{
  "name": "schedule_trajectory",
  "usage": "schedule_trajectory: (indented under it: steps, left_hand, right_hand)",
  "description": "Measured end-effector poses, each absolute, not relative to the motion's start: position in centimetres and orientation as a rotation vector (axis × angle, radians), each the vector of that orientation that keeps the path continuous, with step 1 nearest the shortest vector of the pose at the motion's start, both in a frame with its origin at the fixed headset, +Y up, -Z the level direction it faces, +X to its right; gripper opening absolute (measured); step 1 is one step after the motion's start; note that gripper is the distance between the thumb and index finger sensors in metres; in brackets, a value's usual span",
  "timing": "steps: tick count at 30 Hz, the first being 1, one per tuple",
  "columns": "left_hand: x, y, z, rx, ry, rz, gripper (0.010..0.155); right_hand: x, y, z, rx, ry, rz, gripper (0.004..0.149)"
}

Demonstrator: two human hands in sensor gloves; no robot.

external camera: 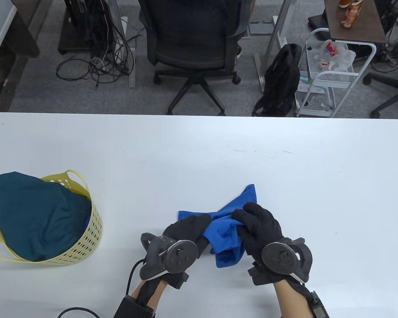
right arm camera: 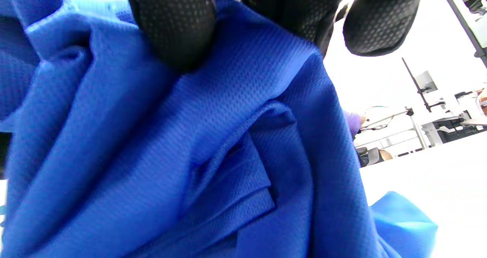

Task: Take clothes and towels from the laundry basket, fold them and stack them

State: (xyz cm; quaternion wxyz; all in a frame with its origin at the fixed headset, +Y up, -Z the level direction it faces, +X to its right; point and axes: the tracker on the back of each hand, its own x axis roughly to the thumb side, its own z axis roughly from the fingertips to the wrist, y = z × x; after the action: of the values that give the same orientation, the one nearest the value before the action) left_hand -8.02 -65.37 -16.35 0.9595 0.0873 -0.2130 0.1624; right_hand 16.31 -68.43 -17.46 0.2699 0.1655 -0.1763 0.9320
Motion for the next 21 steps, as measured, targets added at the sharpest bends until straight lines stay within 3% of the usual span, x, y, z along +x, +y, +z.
schedule_trajectory:
  steps: [5,13,18,21]
  left_hand:
    - [-7.9,-65.2,-16.4,0.095,-0.499,0.263,0.063]
    - [-8.3,-64.6,-15.7,0.099,-0.559,0.306,0.065]
    - [-8.9,-64.2,-15.5,0.147,-0.545,0.377,0.065]
    - [-9.6,-64.2,-15.3,0.3,-0.446,0.434,0.054]
  right_hand:
    - [17.0,-68.1,-17.6,0.429,-0.519,2.463,0.042]
    - [17.2,-68.0,-17.7,0.477,-0.487,2.464,0.043]
    - [16.7,-67.9,-17.6,0.505,-0.378,2.512,0.045]
    - [16.5,-67.9,-17.4,0.517,-0.333,2.544,0.046]
